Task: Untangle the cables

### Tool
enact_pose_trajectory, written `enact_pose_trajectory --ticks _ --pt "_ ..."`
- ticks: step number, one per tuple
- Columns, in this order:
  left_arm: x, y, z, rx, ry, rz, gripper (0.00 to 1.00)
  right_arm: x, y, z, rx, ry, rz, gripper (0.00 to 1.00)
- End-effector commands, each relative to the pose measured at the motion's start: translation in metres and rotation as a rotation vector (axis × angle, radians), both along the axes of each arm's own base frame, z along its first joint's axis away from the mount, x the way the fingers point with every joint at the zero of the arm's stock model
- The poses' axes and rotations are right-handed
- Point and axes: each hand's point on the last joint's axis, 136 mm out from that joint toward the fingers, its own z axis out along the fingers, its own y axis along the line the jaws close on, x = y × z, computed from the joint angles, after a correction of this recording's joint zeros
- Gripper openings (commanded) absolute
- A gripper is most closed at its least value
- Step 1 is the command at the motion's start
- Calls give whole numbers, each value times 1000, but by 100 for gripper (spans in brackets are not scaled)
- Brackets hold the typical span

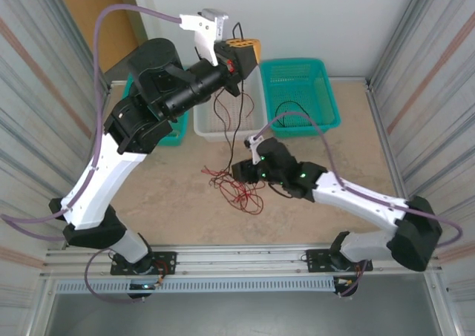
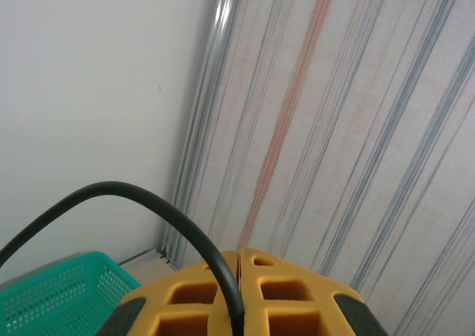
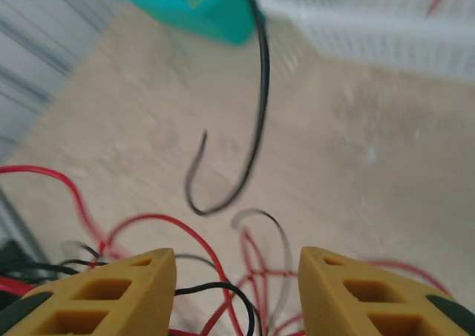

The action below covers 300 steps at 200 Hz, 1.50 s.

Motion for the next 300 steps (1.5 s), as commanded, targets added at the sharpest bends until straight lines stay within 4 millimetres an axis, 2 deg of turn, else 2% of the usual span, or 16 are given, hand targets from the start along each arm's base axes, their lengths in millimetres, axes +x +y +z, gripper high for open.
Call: enact_pose_trajectory --ticks 1,31,39,50,61,78,97,110,143,173,205,218,235,265,290,300 --pt "-8 19 33 -99 -36 0 0 5 1 -25 -6 35 -60 40" --pt "-6 26 37 -109 -44 17 0 7 -13 -74 -130 118 -118 30" --pt "-5 27 36 -106 -42 20 0 8 -19 -78 -144 127 -132 29" --pt "-3 29 34 -94 -39 32 0 11 -27 -68 -138 109 -154 30" --pt "1 31 29 -85 -28 44 0 13 -35 -42 -109 66 -165 34" --pt "4 31 22 -80 -12 45 0 10 -41 21 -50 -55 -147 47" --pt "5 28 17 -72 -2 35 0 -10 -42 99 7 -225 -68 70" --pt "5 22 13 -60 4 10 0 -25 -43 141 43 -316 -16 87" --pt "3 9 3 -47 35 -51 0 -45 -30 212 153 -410 106 92" --pt "3 4 -7 -34 68 -75 0 -38 -23 256 206 -492 104 89" --pt "4 -2 -17 -27 97 -94 0 -19 -15 282 236 -524 83 78" --pt "3 -3 -18 -27 99 -101 0 -4 -19 284 225 -529 37 64" --pt "2 -3 -17 -25 92 -105 0 14 -29 284 233 -517 -21 32" --pt "5 -7 -19 8 49 -100 0 44 -59 295 246 -535 -120 0" --pt "8 -24 -26 40 41 -152 0 74 -79 302 260 -514 -182 0" --pt "5 -32 -26 49 35 -199 0 80 -79 299 252 -508 -171 17"
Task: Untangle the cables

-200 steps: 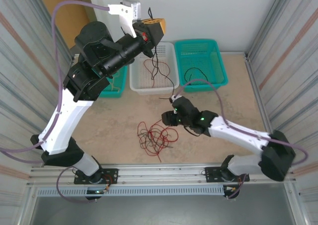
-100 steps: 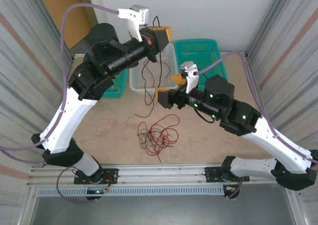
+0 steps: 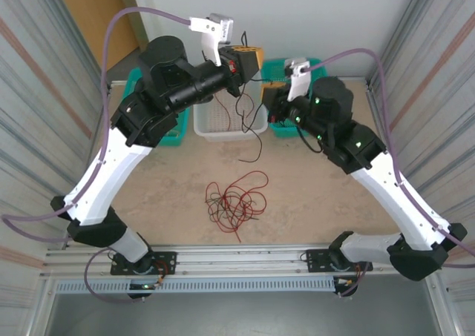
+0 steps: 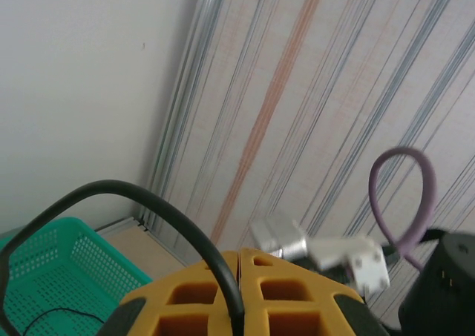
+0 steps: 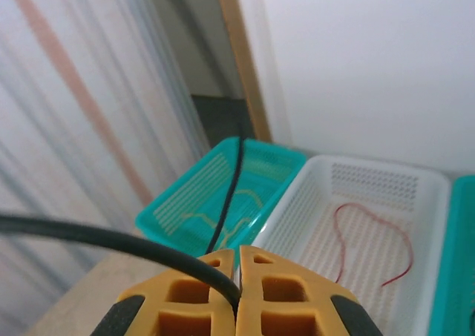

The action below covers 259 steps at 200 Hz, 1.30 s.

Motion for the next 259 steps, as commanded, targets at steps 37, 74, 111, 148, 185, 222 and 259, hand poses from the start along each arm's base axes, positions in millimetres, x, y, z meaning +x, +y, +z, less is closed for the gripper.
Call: enact_pose_trajectory --ticks 37,74,111,148,185,222,259 --pt "-22 -21 29 -27 -108 -179 0 10 23 -25 0 47 178 51" --pt "-42 -22 41 -60 -102 -280 0 13 26 -34 40 56 192 71" --pt "-47 -18 43 -76 -82 -289 0 20 32 -31 59 64 203 73" --pt "-41 -11 40 -68 -85 -232 0 7 39 -29 72 73 262 22" --pt "-4 7 10 14 -60 13 0 6 26 -37 59 96 224 0" --pt "31 21 -46 85 -11 160 72 37 -2 -44 54 135 65 0" --pt "36 35 -142 181 112 220 99 90 -45 -9 116 78 -78 0"
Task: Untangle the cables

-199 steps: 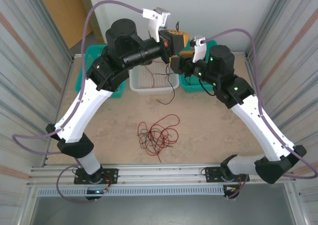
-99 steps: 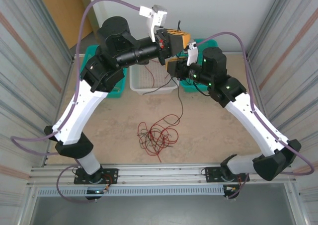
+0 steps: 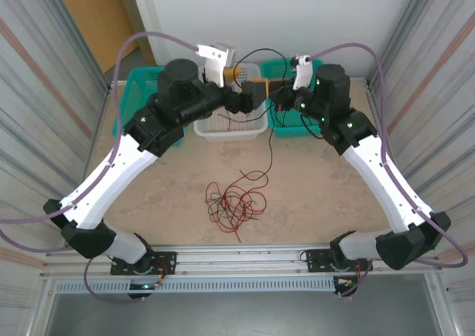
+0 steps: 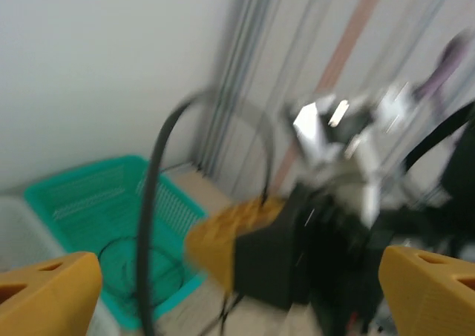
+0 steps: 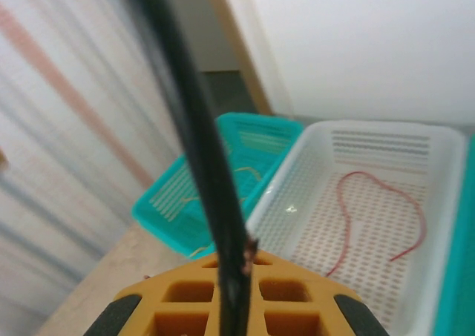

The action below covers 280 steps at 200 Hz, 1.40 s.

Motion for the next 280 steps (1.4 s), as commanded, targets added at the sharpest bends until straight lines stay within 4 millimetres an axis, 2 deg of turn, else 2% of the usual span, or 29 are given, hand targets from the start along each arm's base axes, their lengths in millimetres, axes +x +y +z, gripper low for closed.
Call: enact_pose_trajectory --ticks 1,15,27,30,34,58,71,81,96,98,114,131,137,141,153,160,166,186,204,220,243,260,280 --pt "2 19 -37 16 20 83 99 33 -30 40 65 -66 -111 0" --pt "-6 25 -86 23 81 81 99 57 -43 60 84 -112 -149 0" --pt "-15 33 -128 28 139 88 99 82 -53 73 91 -144 -188 0" --pt "-17 36 -138 32 154 93 99 90 -55 71 89 -140 -195 0" --pt "-20 39 -151 38 172 95 99 95 -59 85 100 -169 -202 0" --pt "-40 56 -223 96 267 120 99 149 -77 87 95 -175 -264 0" --pt "-49 64 -249 137 296 131 99 185 -86 66 77 -135 -299 0" --pt "-54 68 -262 156 307 132 99 207 -91 49 66 -100 -311 0" --pt "-57 72 -272 159 314 140 99 243 -102 6 31 -17 -358 0" --pt "-57 72 -273 157 313 140 99 244 -103 4 30 -13 -361 0" --pt "-58 74 -279 160 314 144 99 266 -115 -46 -5 81 -406 0" --pt "-57 75 -282 182 309 149 99 276 -131 -94 -51 180 -475 0" --pt "-57 77 -283 192 313 156 99 277 -139 -111 -73 218 -511 0" --pt "-57 78 -284 197 315 163 99 277 -142 -121 -86 244 -525 5" --pt "-56 83 -286 213 326 185 99 276 -153 -148 -115 328 -547 23" --pt "-57 85 -288 222 333 192 99 274 -157 -163 -133 376 -552 40" --pt "-58 86 -289 227 340 193 99 270 -159 -172 -150 413 -554 48" --pt "-60 95 -293 249 373 222 97 250 -160 -193 -193 523 -548 63" --pt "-62 104 -298 294 412 254 95 227 -166 -202 -227 617 -573 67" --pt "-65 110 -299 329 435 268 93 206 -172 -200 -236 682 -600 68" --pt "-73 113 -297 320 453 257 92 179 -169 -182 -231 696 -607 71" --pt "-79 115 -296 294 462 245 92 157 -151 -159 -238 661 -566 71" --pt "-86 120 -302 276 493 250 91 118 -119 -127 -303 581 -508 71"
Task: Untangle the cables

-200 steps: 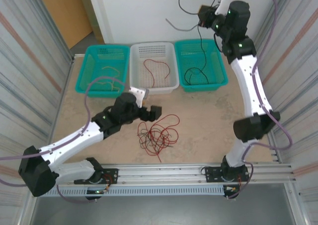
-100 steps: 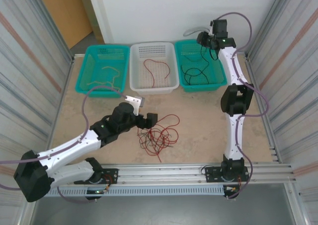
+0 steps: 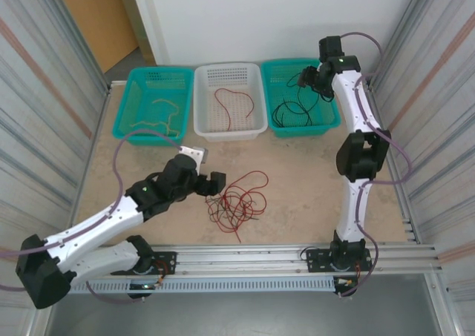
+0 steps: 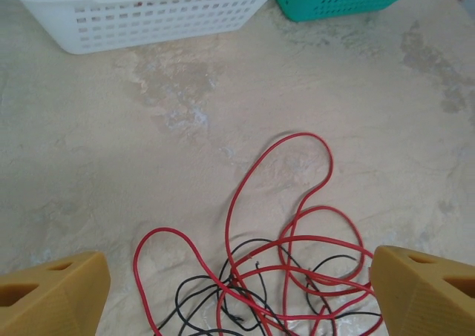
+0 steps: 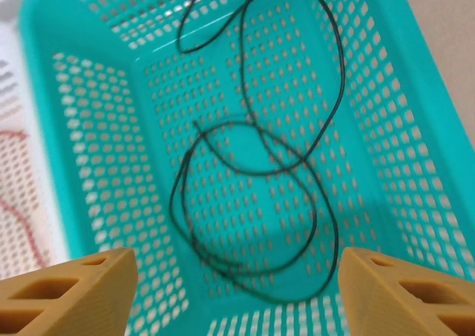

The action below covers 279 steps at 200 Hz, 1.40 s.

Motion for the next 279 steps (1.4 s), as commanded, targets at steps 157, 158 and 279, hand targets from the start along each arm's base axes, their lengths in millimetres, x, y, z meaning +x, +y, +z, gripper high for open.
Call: enact_pose_trajectory --ticks 157,158,279 --pt "-27 45 3 -233 116 175 74 -312 222 -105 -75 80 542 63" --pt "-27 45 3 -231 116 175 74 -312 222 -105 -74 82 541 63" --pt "-27 57 19 -147 43 158 73 -315 228 -136 -80 152 551 55"
